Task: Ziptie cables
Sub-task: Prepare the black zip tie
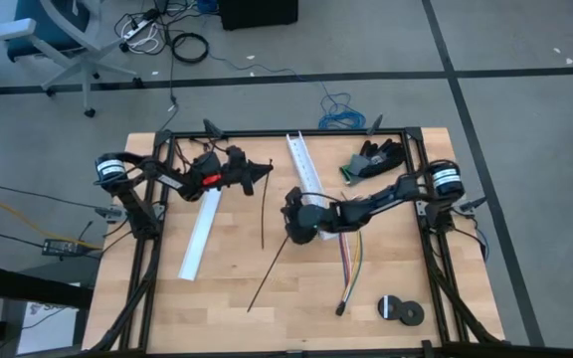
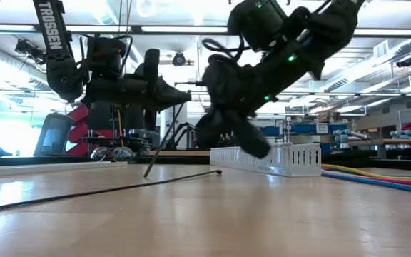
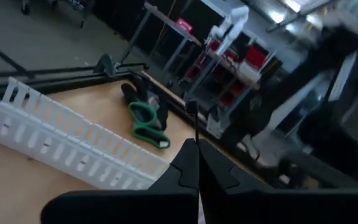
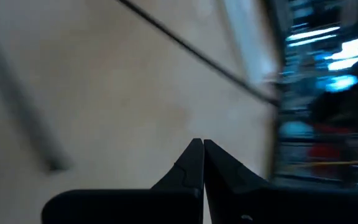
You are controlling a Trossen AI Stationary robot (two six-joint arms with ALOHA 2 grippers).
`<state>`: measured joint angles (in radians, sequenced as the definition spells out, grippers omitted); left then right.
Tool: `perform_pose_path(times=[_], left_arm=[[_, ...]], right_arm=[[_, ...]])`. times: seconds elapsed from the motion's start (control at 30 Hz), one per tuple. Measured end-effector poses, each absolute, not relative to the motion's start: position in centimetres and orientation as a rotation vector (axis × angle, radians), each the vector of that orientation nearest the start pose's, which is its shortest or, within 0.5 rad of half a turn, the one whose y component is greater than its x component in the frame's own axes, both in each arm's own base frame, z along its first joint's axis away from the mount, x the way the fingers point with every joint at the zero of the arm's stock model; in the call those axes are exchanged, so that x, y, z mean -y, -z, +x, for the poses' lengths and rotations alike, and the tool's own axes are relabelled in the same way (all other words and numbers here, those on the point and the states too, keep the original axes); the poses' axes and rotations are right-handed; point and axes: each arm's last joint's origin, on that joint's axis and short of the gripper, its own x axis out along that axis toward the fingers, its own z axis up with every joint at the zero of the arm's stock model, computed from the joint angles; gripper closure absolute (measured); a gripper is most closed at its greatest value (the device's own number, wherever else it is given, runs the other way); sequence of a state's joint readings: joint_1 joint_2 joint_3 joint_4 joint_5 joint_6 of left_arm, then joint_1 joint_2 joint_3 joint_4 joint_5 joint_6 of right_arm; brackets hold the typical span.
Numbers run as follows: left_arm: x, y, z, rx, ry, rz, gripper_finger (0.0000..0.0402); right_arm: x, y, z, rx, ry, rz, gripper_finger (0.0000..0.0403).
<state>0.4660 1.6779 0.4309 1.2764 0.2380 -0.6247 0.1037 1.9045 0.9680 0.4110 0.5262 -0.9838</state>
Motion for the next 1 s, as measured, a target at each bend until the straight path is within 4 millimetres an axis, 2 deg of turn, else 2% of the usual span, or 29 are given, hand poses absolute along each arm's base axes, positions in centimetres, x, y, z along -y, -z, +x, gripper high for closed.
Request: perform_pose_path(times=[0.1, 0.3, 0.47, 0.8, 1.0], left_arm=[[-12.3, -15.4, 25.0, 0.093, -0.218, -0.688, 0.0402], [-12.9, -15.4, 24.7, 0.103, -0.196, -0.807, 0.0402], [-13.0, -15.4, 24.6, 0.102, -0.197, -0.831, 0.0402], [-13.0, -15.5, 24.6, 0.119, -0.192, -0.908, 0.0402], [-13.0, -16.0, 24.6, 0.173, -0.162, -0.932, 0.0401]], right_arm=[[-2.8, -14.3, 38.7, -0.626, 0.181, -1.265, 0.0403], [-3.6, -12.0, 39.5, -0.614, -0.007, -1.587, 0.0401], [-3.7, -11.8, 40.7, -0.576, 0.027, -1.601, 0.0380], [-3.4, -12.5, 41.7, -0.477, -0.053, -1.597, 0.0310], [-2.7, -12.1, 41.5, -0.526, -0.132, -1.719, 0.0307]])
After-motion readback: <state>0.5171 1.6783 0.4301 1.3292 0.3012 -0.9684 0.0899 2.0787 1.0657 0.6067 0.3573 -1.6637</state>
